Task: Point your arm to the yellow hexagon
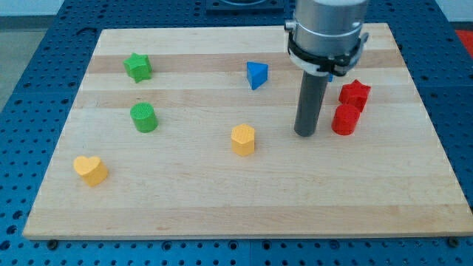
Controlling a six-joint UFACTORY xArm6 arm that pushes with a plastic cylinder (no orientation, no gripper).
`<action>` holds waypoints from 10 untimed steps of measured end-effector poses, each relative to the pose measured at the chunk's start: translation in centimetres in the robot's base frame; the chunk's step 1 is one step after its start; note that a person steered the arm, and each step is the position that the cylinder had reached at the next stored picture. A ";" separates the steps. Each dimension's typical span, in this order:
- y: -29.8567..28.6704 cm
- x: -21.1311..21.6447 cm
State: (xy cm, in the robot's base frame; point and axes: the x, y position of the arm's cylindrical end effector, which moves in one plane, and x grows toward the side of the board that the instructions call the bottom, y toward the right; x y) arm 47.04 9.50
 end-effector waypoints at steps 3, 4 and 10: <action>8.2 -2.6; 8.4 -1.1; 2.0 -2.5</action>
State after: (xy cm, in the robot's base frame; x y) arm 44.54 11.51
